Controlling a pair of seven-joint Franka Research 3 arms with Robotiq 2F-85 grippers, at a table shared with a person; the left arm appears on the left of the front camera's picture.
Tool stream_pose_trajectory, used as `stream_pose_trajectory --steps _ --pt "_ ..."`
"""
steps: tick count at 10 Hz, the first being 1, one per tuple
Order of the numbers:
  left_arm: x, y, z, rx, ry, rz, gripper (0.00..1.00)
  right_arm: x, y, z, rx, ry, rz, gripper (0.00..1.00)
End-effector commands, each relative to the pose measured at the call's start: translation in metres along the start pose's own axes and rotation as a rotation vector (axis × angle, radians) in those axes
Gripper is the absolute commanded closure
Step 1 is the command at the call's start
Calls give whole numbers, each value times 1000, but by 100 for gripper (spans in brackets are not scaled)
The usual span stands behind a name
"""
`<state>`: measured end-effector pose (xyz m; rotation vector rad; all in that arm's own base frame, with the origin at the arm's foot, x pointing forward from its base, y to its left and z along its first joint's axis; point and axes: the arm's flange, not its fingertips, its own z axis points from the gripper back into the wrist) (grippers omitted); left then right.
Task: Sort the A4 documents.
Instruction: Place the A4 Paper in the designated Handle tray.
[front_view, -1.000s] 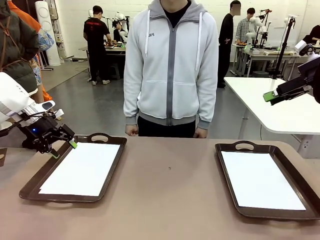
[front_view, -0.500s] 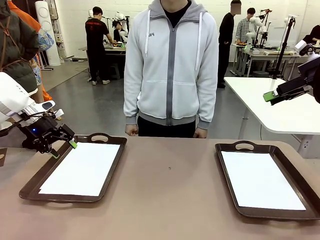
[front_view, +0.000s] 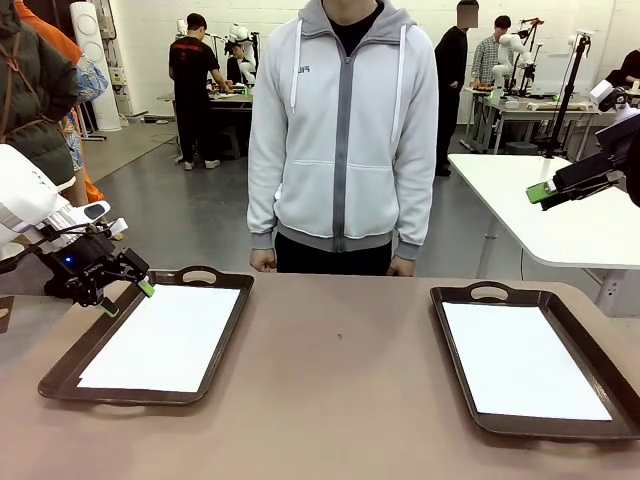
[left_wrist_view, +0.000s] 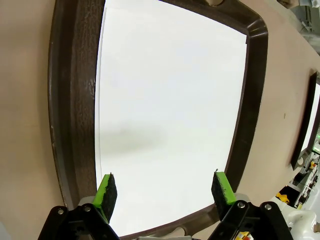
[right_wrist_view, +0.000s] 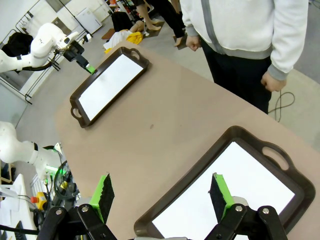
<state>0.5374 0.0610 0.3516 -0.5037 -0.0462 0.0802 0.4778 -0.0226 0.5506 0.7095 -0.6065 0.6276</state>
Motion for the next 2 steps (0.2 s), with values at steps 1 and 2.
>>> stream_pose_trajectory --steps 1,2 --pt "1 2 1 14 -5 -22 2 0 0 0 3 1 3 0" --pt "1 2 1 14 -5 -22 2 0 0 0 3 1 3 0"
